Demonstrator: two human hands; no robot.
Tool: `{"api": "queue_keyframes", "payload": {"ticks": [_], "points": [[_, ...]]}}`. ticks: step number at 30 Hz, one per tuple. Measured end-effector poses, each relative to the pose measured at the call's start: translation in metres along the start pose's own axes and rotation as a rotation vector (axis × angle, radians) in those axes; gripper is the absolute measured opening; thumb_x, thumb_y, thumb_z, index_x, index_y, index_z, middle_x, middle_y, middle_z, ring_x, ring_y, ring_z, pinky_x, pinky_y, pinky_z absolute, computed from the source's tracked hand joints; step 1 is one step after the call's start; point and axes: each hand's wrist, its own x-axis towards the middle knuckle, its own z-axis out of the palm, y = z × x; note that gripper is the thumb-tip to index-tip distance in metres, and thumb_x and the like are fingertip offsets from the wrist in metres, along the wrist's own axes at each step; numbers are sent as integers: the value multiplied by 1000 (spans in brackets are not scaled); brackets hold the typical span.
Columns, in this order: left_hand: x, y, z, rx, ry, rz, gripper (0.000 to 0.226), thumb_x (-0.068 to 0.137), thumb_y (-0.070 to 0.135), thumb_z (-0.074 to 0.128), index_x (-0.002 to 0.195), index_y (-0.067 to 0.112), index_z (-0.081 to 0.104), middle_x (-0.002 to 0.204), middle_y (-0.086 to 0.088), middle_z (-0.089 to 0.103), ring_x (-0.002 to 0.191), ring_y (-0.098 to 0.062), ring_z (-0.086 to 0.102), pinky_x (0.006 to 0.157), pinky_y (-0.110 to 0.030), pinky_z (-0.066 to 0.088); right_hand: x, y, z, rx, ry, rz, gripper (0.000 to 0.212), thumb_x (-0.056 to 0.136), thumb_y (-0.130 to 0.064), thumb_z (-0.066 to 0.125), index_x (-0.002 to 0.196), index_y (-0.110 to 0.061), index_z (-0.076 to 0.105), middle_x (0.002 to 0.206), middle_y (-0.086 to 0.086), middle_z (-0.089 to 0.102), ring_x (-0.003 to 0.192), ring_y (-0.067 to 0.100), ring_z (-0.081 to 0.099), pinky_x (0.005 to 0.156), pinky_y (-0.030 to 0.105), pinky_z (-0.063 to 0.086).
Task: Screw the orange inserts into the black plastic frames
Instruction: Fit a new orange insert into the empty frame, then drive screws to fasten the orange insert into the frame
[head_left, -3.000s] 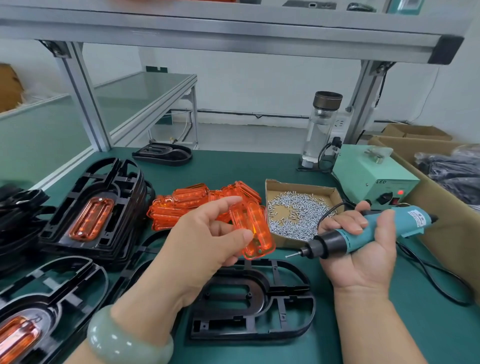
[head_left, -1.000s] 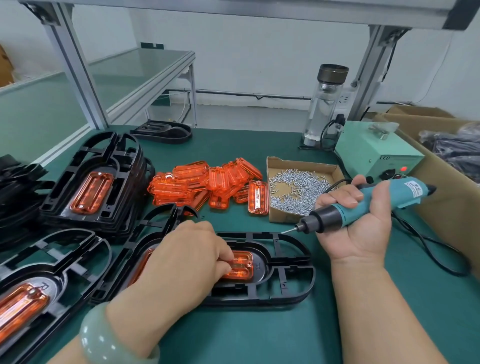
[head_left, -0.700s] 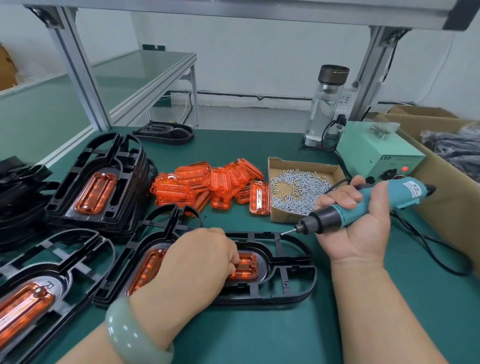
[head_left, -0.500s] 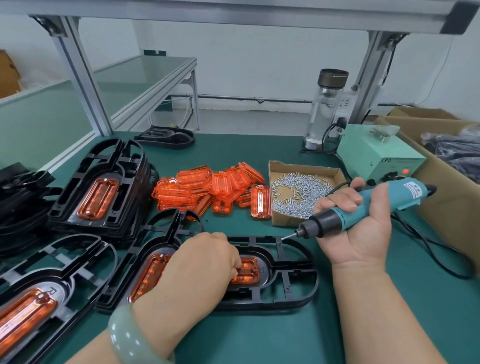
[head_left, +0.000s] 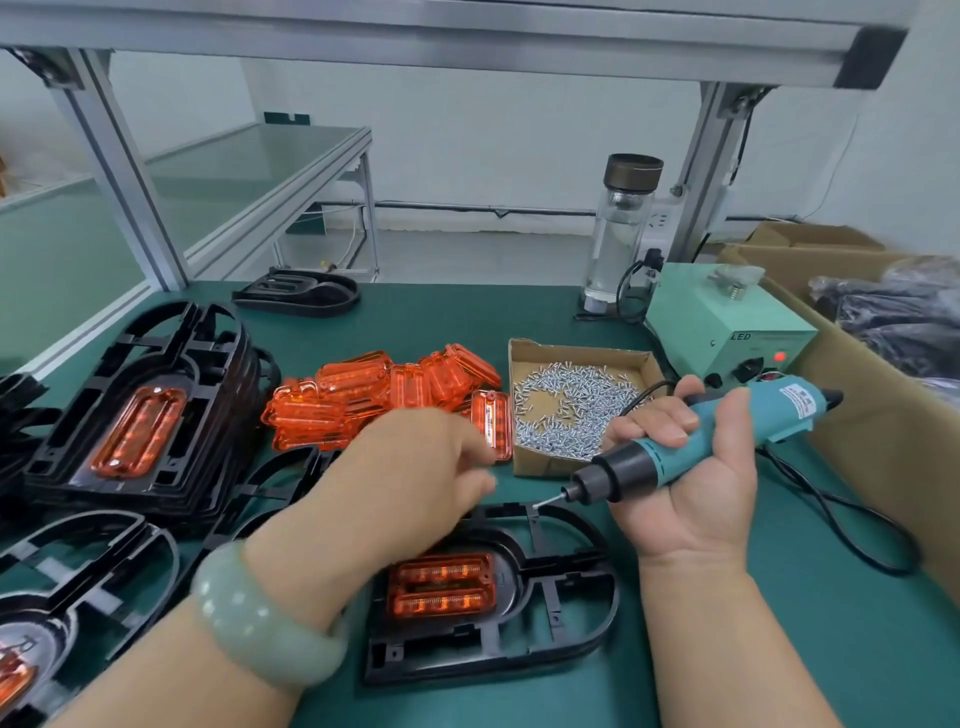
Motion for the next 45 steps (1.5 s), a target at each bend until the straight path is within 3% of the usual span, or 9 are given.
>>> {"api": "queue_keyframes", "payload": {"ticks": [5, 10, 18, 23, 27, 31, 35, 41, 45], "points": [[71, 21, 22, 80, 15, 101, 10, 93, 26, 51, 91, 23, 61, 110, -6, 68, 106, -25, 59, 91, -34, 46, 0, 1, 1, -33, 4, 4, 25, 84, -46, 54, 87, -22, 54, 58, -13, 42, 44, 2, 43, 52, 19, 44], [114, 28, 51, 313, -173, 88, 40, 92, 17, 51, 128, 33, 55, 107, -2, 56, 115, -30, 38, 89, -39, 39, 0, 2, 1, -55, 4, 16, 24, 84, -47, 53, 88, -22, 53, 58, -12, 42, 43, 1, 43, 52, 19, 45], [116, 30, 48, 181, 18, 81, 11, 88, 27, 60, 87, 25, 70, 98, 4, 68, 98, -22, 58, 82, -33, 36, 0, 5, 0, -72, 11, 27, 24, 86, -47, 52, 88, -23, 53, 58, -12, 41, 44, 2, 42, 52, 19, 45], [110, 29, 45, 31, 15, 59, 42, 91, 21, 50, 52, 14, 40, 64, -1, 52, 70, -26, 49, 67, -34, 45, -1, 7, 1, -74, 11, 33, 25, 83, -47, 53, 87, -22, 54, 57, -12, 42, 43, 3, 42, 52, 19, 45], [101, 35, 40, 22, 31, 85, 24, 93, 22, 49, 98, 28, 72, 109, 2, 69, 103, -23, 60, 88, -34, 50, -1, 8, 0, -78, 4, 41, 25, 84, -46, 52, 88, -22, 54, 57, -11, 42, 43, 3, 43, 52, 19, 46], [90, 34, 33, 120, 109, 266, 23, 92, 27, 51, 104, 30, 71, 96, 3, 68, 95, -23, 60, 72, -27, 44, -2, 7, 1, -64, -18, 58, 24, 85, -45, 53, 89, -21, 54, 57, -11, 42, 43, 3, 43, 51, 20, 46], [72, 33, 27, -280, -11, 260, 17, 84, 21, 61, 91, 28, 75, 55, 17, 56, 61, 1, 52, 59, -15, 39, -6, 10, 3, 0, -109, 111, 30, 76, -40, 71, 92, -19, 55, 58, -10, 43, 43, 4, 45, 51, 21, 47], [51, 22, 30, -738, 32, -60, 21, 79, 15, 56, 62, 5, 62, 55, -2, 58, 48, -8, 56, 53, -22, 46, -12, 14, 8, -13, -191, 131, 54, 51, -33, 95, 88, -17, 59, 59, -8, 44, 44, 4, 45, 51, 22, 48], [31, 13, 19, -917, 194, -225, 24, 82, 11, 56, 60, 11, 67, 63, -5, 66, 50, -7, 61, 43, -14, 42, -11, 15, 9, -40, -115, 122, 38, 67, -43, 79, 87, -19, 58, 58, -9, 43, 43, 4, 44, 51, 21, 47]]}}
